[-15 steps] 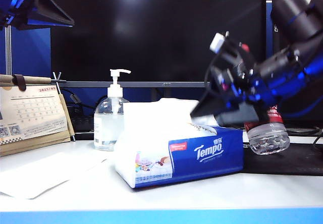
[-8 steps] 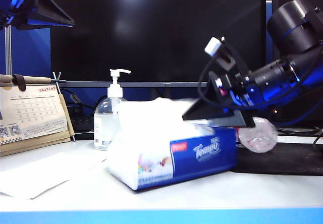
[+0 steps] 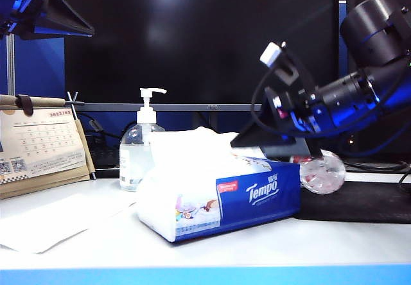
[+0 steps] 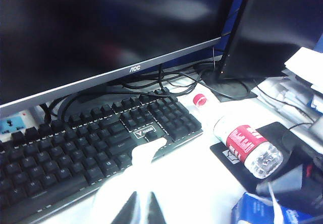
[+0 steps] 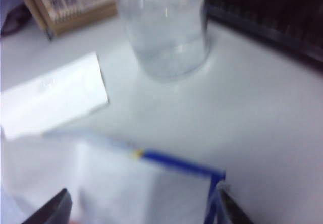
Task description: Pull out a tissue from the tissue dispenser, then press the switch of the alcohol sanitizer bottle to drop some sanitizer on the paper tissue, and finally place the treated tissue on the table.
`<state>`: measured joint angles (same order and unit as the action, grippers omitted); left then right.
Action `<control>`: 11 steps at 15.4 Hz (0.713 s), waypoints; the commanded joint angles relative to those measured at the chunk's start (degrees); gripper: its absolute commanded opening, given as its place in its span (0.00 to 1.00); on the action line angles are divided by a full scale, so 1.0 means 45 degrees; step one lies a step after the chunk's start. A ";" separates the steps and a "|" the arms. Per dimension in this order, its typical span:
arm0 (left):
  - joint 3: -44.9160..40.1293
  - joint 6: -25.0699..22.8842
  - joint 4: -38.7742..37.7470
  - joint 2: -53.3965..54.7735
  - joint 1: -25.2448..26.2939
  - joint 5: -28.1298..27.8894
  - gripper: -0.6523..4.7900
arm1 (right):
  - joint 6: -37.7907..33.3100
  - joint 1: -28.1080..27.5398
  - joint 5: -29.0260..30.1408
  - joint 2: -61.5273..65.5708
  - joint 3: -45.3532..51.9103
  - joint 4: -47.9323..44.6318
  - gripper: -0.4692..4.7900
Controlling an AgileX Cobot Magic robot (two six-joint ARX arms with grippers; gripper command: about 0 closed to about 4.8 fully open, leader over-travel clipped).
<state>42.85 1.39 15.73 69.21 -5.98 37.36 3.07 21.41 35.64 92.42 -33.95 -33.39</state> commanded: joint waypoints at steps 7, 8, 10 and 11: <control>0.0049 -0.0767 -0.0476 -0.0039 0.0005 0.0024 0.17 | -0.1195 0.0053 0.2701 0.1360 -0.0296 -0.1185 0.64; 0.0049 -0.0894 -0.0476 -0.0039 0.0005 -0.0019 0.17 | -0.1370 0.0053 0.2759 0.1360 -0.0296 -0.1302 0.58; 0.0049 -0.0899 -0.0476 -0.0039 0.0005 -0.0024 0.17 | -0.1457 0.0053 0.3041 0.1360 -0.0296 -0.1307 0.46; 0.0049 -0.0947 -0.0476 -0.0039 0.0005 -0.0024 0.17 | -0.1588 0.0053 0.3021 0.1360 -0.0291 -0.1258 0.43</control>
<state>42.85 -2.17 12.99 69.21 -5.98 37.30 -3.33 21.54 48.69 98.61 -35.24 -38.57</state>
